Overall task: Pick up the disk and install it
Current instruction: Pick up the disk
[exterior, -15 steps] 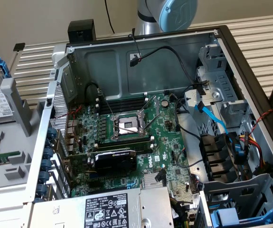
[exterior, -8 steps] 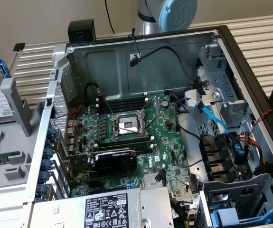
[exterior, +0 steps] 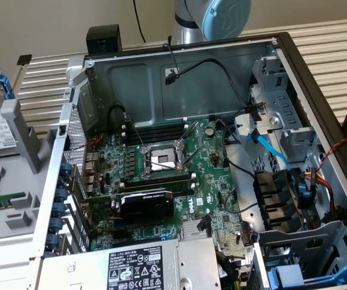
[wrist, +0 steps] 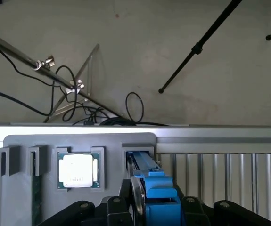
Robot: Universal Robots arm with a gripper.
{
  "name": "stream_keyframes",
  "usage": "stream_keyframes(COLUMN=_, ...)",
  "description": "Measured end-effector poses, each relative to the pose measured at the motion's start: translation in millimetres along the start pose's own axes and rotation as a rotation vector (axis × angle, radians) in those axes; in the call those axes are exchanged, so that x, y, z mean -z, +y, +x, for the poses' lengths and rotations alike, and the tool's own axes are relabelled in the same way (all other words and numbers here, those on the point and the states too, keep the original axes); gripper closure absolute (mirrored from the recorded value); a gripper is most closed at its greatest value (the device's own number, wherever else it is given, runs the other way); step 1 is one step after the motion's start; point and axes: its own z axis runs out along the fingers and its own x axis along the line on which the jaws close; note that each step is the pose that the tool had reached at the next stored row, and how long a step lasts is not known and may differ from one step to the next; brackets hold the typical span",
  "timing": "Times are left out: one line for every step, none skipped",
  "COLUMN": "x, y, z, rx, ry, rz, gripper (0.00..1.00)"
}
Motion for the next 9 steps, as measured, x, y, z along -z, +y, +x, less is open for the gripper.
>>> stream_keyframes(x=0.0, y=0.0, z=0.0, rx=0.000, ry=0.0000, rz=0.0000, gripper=0.62)
stream_keyframes(x=0.0, y=0.0, z=0.0, rx=0.000, ry=0.0000, rz=0.0000, gripper=0.62)
stream_keyframes(x=-0.1, y=0.0, z=0.0, rx=0.000, ry=-0.0001, rz=0.0001, gripper=0.62)
stream_keyframes(x=-0.1, y=0.0, z=0.1, rx=0.000, ry=-0.0001, rz=0.0002, gripper=0.62)
stream_keyframes(x=-0.2, y=0.0, z=0.6, rx=0.000, ry=-0.0002, rz=0.0004, gripper=0.62)
stream_keyframes(x=-0.2, y=0.0, z=1.4, rx=0.000, ry=-0.0002, rz=0.0004, gripper=0.62)
stream_keyframes(x=-0.1, y=0.0, z=2.3, rx=0.000, ry=-0.0001, rz=0.0004, gripper=0.62)
stream_keyframes(x=0.0, y=0.0, z=3.1, rx=0.000, ry=-0.0001, rz=0.0003, gripper=0.62)
stream_keyframes(x=0.1, y=0.0, z=3.7, rx=0.000, ry=-0.0001, rz=0.0002, gripper=0.62)
